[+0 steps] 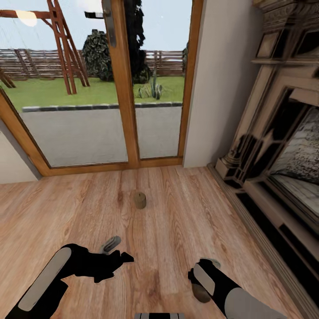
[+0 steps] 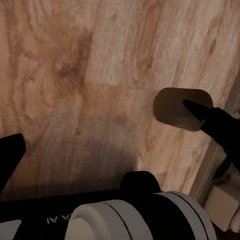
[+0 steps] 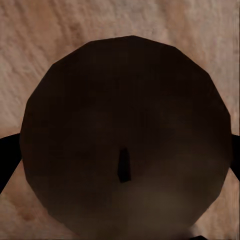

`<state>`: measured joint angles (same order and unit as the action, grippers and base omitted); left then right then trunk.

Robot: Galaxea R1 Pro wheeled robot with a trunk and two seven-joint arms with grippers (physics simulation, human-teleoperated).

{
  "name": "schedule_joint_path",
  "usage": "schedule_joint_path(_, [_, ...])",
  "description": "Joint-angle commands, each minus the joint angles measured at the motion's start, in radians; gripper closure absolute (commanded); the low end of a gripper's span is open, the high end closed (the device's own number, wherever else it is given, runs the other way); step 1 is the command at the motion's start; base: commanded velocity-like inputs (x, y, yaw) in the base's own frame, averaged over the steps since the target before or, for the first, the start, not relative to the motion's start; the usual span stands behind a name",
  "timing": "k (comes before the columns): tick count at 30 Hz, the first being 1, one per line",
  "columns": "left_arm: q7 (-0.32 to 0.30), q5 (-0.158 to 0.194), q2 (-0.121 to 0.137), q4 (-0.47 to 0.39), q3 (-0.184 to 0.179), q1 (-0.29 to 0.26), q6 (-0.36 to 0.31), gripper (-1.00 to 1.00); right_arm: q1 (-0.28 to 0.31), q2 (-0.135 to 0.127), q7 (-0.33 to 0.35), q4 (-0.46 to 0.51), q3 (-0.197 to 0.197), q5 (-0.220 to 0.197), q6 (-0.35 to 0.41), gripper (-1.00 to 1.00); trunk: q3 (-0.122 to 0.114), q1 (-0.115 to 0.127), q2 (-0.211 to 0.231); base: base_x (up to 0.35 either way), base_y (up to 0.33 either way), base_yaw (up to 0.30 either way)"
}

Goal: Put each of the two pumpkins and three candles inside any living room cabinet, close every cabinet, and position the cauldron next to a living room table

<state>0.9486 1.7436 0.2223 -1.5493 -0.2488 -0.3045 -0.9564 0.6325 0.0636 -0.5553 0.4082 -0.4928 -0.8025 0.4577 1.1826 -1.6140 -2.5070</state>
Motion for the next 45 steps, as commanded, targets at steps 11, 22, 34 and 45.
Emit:
schedule_joint_path(11, [0.018,0.008,0.005,0.003,0.011,-0.001,0.001,-1.0,0.001,-0.002,-0.068,0.051,-0.007,-0.016,0.054,1.0,-0.042,0.005,0.002,0.0,0.0,0.0])
schedule_joint_path(22, [0.027,-0.144,-0.003,0.049,0.011,-0.001,0.011,-1.0,0.002,-0.007,-0.068,0.147,-0.006,-0.021,0.14,1.0,-0.084,0.01,0.005,0.0,0.0,0.0])
schedule_joint_path(34, [0.024,-0.31,-0.013,0.127,0.01,-0.004,0.02,-1.0,0.002,-0.002,-0.069,0.158,-0.009,-0.02,0.145,1.0,-0.128,0.026,0.028,0.0,0.0,0.0])
schedule_joint_path(45, [0.022,-0.503,-0.095,0.199,0.008,-0.023,0.021,-1.0,0.002,-0.005,-0.069,0.159,-0.005,-0.02,0.159,1.0,-0.163,0.068,0.105,0.0,0.0,0.0])
